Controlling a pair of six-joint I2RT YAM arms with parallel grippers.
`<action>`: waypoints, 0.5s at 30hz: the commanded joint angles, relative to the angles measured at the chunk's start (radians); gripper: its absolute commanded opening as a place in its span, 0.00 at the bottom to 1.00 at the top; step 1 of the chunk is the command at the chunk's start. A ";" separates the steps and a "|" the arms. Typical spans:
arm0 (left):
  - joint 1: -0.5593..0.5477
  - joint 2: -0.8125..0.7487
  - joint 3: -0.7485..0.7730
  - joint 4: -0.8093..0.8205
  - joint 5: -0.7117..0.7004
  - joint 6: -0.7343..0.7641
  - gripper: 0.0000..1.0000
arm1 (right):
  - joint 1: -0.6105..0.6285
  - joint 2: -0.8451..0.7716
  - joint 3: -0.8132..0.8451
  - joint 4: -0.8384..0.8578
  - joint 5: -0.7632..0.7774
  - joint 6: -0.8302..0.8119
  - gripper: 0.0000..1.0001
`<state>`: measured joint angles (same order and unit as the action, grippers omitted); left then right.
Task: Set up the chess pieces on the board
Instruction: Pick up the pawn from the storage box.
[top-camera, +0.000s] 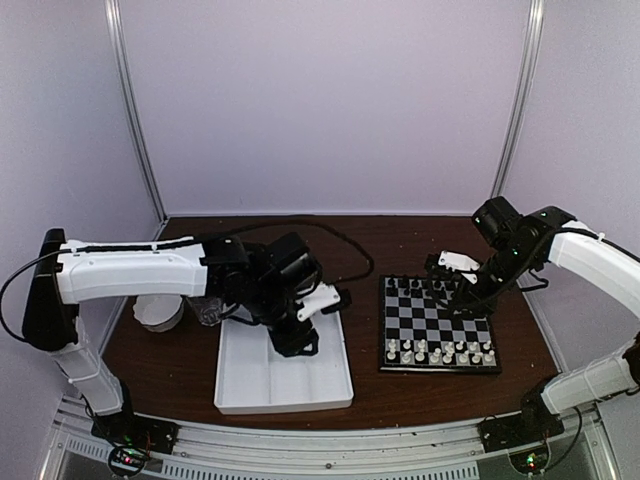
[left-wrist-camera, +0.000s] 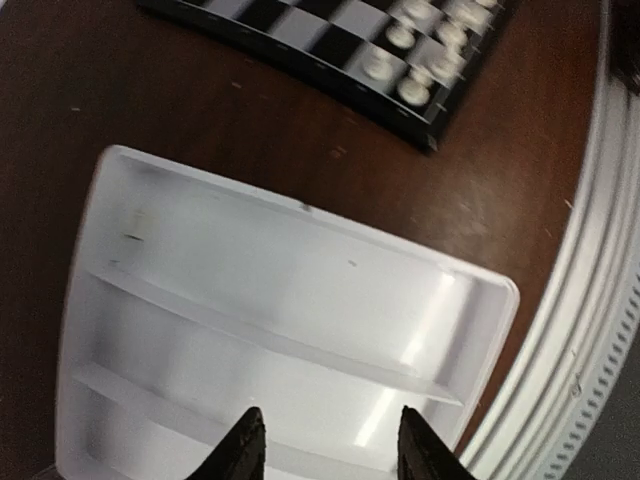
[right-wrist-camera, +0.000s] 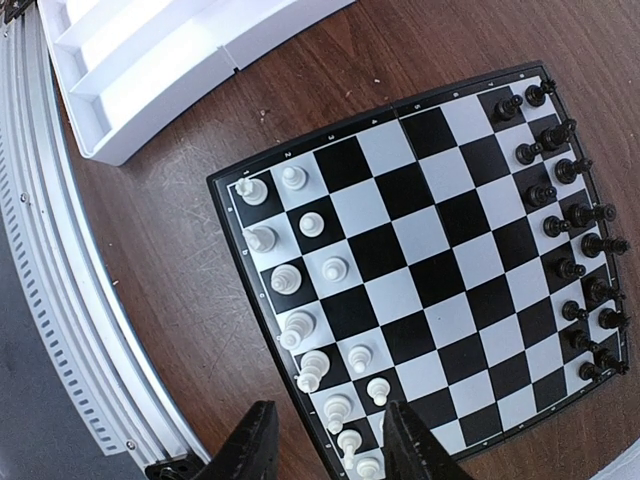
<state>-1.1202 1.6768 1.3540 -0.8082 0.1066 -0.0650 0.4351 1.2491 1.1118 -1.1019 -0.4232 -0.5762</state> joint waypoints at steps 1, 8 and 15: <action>0.051 0.107 0.149 0.124 -0.349 -0.321 0.45 | -0.005 -0.028 -0.008 0.020 0.000 0.006 0.38; 0.149 0.326 0.380 0.088 -0.200 -0.213 0.44 | -0.012 -0.083 -0.033 0.021 0.025 0.001 0.38; 0.188 0.432 0.435 -0.029 -0.131 0.120 0.49 | -0.012 -0.118 -0.077 0.052 0.042 -0.003 0.38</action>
<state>-0.9428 2.0743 1.7477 -0.7525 -0.0654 -0.1570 0.4274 1.1503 1.0611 -1.0801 -0.4038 -0.5766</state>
